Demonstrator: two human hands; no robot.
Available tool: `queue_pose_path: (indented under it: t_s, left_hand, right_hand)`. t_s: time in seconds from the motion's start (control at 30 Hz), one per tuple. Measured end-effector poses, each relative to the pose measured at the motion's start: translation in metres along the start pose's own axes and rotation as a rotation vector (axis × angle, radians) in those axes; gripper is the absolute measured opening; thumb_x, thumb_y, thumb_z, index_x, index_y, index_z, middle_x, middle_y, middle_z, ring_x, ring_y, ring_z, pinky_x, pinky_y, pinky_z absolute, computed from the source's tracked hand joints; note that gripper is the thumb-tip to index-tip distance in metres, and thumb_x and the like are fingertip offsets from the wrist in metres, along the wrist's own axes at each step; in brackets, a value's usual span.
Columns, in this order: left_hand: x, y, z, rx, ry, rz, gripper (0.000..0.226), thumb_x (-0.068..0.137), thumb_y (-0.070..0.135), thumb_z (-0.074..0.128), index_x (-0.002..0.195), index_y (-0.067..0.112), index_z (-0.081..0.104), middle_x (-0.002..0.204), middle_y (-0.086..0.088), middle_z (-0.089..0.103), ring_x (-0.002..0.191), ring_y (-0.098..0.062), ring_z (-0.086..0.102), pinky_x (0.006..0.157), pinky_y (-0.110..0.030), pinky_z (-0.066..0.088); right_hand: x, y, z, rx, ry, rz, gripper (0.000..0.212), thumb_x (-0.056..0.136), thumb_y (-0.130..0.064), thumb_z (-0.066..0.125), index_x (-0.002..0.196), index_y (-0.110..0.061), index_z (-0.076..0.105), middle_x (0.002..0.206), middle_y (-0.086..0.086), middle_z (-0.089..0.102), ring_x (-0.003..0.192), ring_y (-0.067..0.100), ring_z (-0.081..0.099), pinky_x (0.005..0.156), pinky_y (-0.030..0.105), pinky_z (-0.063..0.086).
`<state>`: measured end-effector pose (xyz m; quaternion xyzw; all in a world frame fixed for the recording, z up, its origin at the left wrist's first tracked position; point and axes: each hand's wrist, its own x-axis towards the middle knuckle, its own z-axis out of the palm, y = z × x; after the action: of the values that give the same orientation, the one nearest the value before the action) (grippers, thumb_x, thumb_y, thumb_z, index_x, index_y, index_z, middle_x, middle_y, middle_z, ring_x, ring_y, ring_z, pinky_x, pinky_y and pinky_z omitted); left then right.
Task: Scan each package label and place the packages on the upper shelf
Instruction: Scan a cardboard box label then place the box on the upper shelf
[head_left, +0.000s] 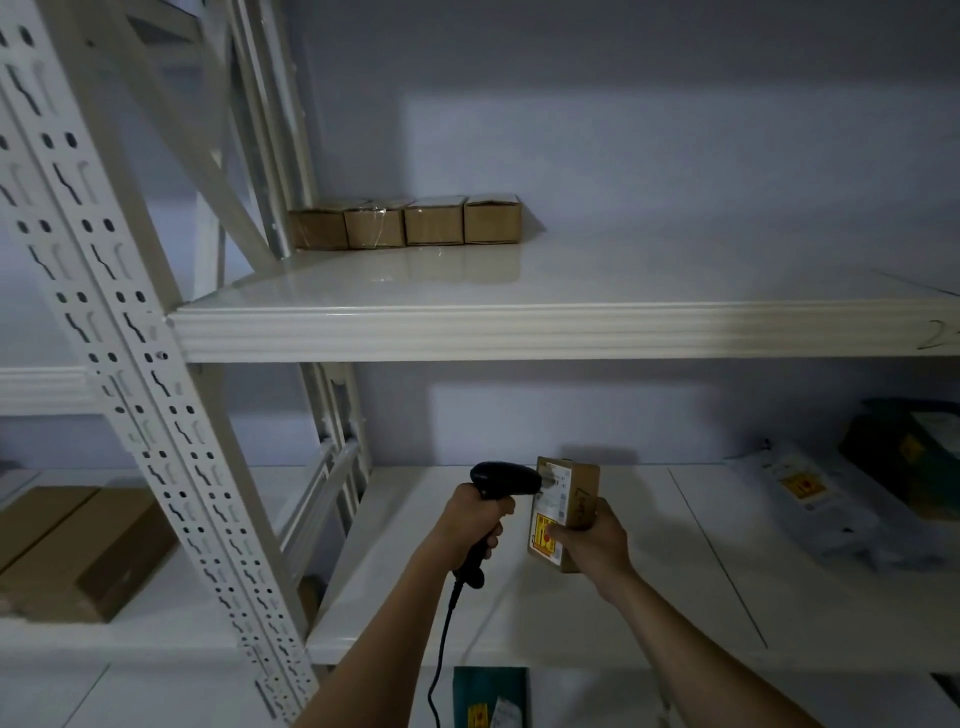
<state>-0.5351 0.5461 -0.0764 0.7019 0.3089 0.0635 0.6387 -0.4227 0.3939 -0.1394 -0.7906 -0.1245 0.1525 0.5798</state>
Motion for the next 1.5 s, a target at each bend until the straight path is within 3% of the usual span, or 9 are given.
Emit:
queue_pose_path:
  t_s: [0.6, 0.87, 1.0, 1.07, 1.17, 1.27, 1.37, 1.5]
  left_hand:
    - [-0.004, 0.0, 0.006, 0.002, 0.0, -0.019, 0.015, 0.079, 0.015, 0.06, 0.09, 0.007, 0.064, 0.051, -0.002, 0.05, 0.041, -0.014, 0.045, 0.045, -0.023, 0.041]
    - [0.005, -0.015, 0.0, -0.099, 0.054, -0.033, 0.011, 0.083, 0.009, 0.062, 0.093, 0.003, 0.061, 0.055, -0.005, 0.052, 0.044, -0.017, 0.048, 0.047, -0.026, 0.043]
    - [0.008, -0.041, -0.006, -0.19, 0.037, -0.058, 0.022, 0.082, -0.012, 0.057, 0.102, -0.006, 0.053, 0.069, -0.012, 0.049, 0.057, -0.023, 0.05, 0.058, -0.034, 0.048]
    - [0.012, -0.061, -0.01, -0.265, 0.113, -0.113, 0.019, 0.084, -0.015, 0.055, 0.101, -0.009, 0.052, 0.075, -0.015, 0.05, 0.062, -0.027, 0.052, 0.065, -0.038, 0.05]
    - [0.018, -0.09, -0.012, -0.374, 0.25, -0.204, 0.016, 0.085, -0.011, 0.062, 0.101, -0.013, 0.058, 0.076, -0.018, 0.057, 0.066, -0.031, 0.057, 0.07, -0.042, 0.05]
    - [0.024, -0.109, -0.011, -0.249, 0.409, -0.268, 0.018, 0.081, 0.008, 0.077, 0.086, -0.006, 0.067, 0.078, -0.017, 0.064, 0.082, -0.034, 0.064, 0.082, -0.044, 0.054]
    - [0.029, -0.115, -0.007, -0.188, 0.427, -0.271, 0.027, 0.079, 0.018, 0.081, 0.092, -0.002, 0.07, 0.094, -0.02, 0.069, 0.095, -0.036, 0.067, 0.086, -0.042, 0.056]
    - [0.039, -0.122, -0.007, -0.113, 0.432, -0.294, 0.031, 0.08, 0.022, 0.08, 0.1, 0.0, 0.071, 0.098, -0.02, 0.07, 0.093, -0.035, 0.067, 0.083, -0.039, 0.057]
  right_hand:
    - [-0.002, 0.004, -0.008, 0.009, -0.013, 0.009, 0.05, 0.075, -0.011, 0.084, 0.112, -0.026, 0.054, 0.106, -0.009, 0.061, 0.094, 0.012, 0.06, 0.058, 0.009, 0.043]
    - [-0.003, 0.001, -0.012, 0.014, -0.022, 0.063, 0.05, 0.074, -0.015, 0.086, 0.11, -0.026, 0.054, 0.102, -0.012, 0.062, 0.083, 0.003, 0.06, 0.057, 0.01, 0.042]
    - [-0.003, 0.002, -0.015, 0.052, -0.022, 0.107, 0.054, 0.075, -0.02, 0.086, 0.114, -0.02, 0.049, 0.106, -0.005, 0.066, 0.084, 0.005, 0.063, 0.061, 0.019, 0.048]
    - [-0.003, 0.005, -0.015, 0.093, -0.037, 0.156, 0.059, 0.076, -0.022, 0.085, 0.118, -0.015, 0.044, 0.108, -0.001, 0.066, 0.088, 0.011, 0.067, 0.067, 0.028, 0.057]
    - [0.0, 0.01, -0.014, 0.18, -0.098, 0.257, 0.063, 0.081, -0.024, 0.083, 0.129, -0.009, 0.045, 0.115, 0.007, 0.07, 0.095, 0.02, 0.072, 0.081, 0.04, 0.062]
    - [0.001, 0.013, -0.013, 0.273, -0.159, 0.344, 0.062, 0.084, -0.021, 0.08, 0.136, -0.007, 0.049, 0.12, 0.012, 0.071, 0.1, 0.026, 0.072, 0.084, 0.044, 0.061]
    - [0.002, 0.017, -0.014, 0.276, -0.211, 0.36, 0.049, 0.088, -0.021, 0.076, 0.133, -0.009, 0.06, 0.113, 0.009, 0.074, 0.099, 0.025, 0.072, 0.088, 0.044, 0.06]
    - [0.008, 0.026, -0.011, 0.32, -0.241, 0.404, 0.039, 0.094, -0.02, 0.068, 0.131, -0.009, 0.063, 0.112, 0.011, 0.075, 0.102, 0.029, 0.073, 0.096, 0.049, 0.056]
